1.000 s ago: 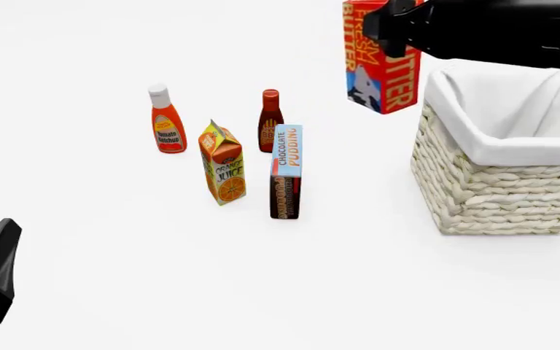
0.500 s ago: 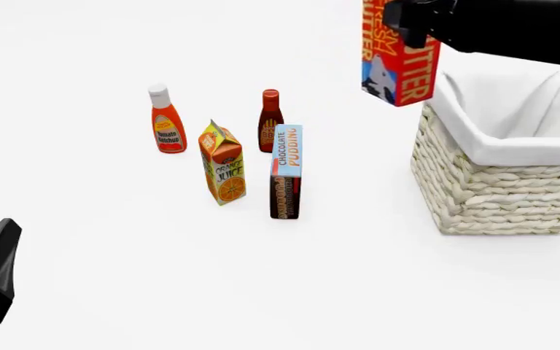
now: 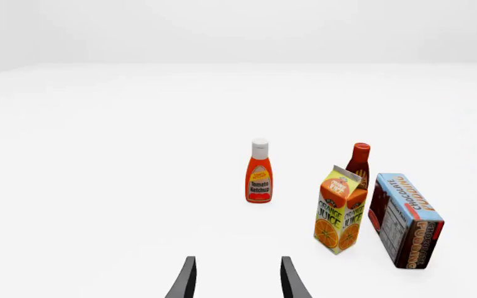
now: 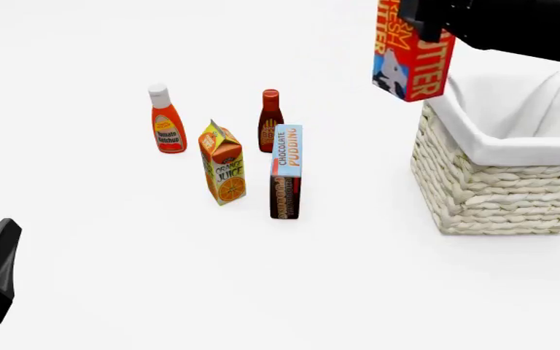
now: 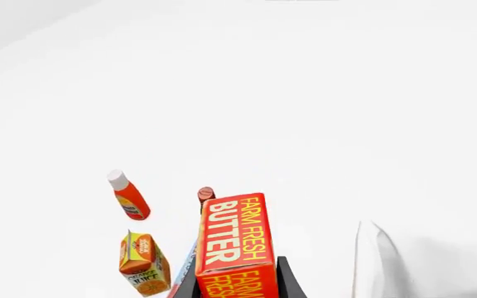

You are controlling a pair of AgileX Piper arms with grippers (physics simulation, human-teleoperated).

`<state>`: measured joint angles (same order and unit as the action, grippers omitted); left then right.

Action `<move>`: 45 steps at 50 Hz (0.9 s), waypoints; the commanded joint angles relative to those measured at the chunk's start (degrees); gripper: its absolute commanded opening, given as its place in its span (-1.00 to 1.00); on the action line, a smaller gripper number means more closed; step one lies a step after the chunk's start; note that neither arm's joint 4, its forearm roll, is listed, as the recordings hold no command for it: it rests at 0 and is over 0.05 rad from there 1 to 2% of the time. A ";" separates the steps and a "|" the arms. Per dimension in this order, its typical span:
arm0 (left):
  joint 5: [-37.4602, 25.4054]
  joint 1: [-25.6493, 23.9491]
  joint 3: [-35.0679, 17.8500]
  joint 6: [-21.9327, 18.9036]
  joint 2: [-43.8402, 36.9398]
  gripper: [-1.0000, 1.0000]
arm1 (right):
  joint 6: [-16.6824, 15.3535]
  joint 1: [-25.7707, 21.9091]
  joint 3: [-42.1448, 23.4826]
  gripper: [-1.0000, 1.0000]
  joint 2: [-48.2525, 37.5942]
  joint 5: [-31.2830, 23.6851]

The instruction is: Pick the butter and place it in the basket.

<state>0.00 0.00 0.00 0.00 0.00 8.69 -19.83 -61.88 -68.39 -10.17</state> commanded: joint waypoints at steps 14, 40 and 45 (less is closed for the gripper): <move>0.00 0.00 0.00 0.00 0.00 1.00 | 2.77 2.57 0.30 -1.00 1.36 1.68; 0.00 0.00 0.00 0.00 0.00 1.00 | 3.41 5.19 1.49 -1.00 2.78 2.34; 0.00 0.00 0.00 0.00 0.00 1.00 | 3.60 5.63 1.72 -1.00 2.97 2.43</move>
<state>0.00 0.00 0.00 0.00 0.00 10.97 -15.07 -59.76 -66.37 -8.38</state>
